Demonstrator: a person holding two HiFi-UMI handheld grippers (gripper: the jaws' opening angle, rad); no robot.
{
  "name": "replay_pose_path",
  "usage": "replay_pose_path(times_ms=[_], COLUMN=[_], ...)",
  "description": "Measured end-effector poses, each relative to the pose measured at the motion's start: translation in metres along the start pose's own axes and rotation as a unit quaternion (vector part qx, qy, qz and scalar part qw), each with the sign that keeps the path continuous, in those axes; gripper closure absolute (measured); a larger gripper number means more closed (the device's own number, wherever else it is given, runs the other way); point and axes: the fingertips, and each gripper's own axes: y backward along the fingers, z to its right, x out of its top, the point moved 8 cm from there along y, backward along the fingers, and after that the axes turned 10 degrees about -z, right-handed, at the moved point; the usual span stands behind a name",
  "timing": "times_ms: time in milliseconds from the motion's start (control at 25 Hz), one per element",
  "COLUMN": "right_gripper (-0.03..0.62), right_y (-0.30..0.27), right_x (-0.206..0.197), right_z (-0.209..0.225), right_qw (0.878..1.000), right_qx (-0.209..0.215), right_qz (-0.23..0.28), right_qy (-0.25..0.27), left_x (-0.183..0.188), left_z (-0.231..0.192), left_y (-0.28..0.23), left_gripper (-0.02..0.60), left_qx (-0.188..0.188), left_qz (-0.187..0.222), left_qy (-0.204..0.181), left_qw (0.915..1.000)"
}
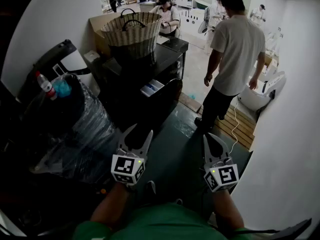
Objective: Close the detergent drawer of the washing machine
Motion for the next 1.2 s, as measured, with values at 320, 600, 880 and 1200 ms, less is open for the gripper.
replay_pose_path(times_ms=[320, 600, 880, 1200], right_gripper=[0.566, 0.565, 0.565, 0.554], right_y=[-0.069, -0.124, -0.153, -0.202], right_x=[-0.002, 0.008, 0.003, -0.02], right_z=[-0.032, -0.045, -0.04, 0.007], right_qw=[0.999, 0.996, 0.994, 0.995], right_qx=[-0.023, -0.074, -0.095, -0.075], right_qz=[-0.026, -0.051, -0.062, -0.06], right_qy=[-0.003, 0.0, -0.005, -0.003], left_x=[-0.009, -0.013, -0.017, -0.017], left_z=[-0.081, -0.149, -0.177, -0.185], left_y=[-0.028, -0.062, -0.093, -0.132], left_gripper=[0.376, 0.376, 0.376, 0.376], left_qx=[-0.017, -0.03, -0.049, -0.016], left_qz=[0.005, 0.013, 0.014, 0.001], left_qy=[0.012, 0.024, 0.037, 0.034], left_qw=[0.9998, 0.9992, 0.998, 0.9993])
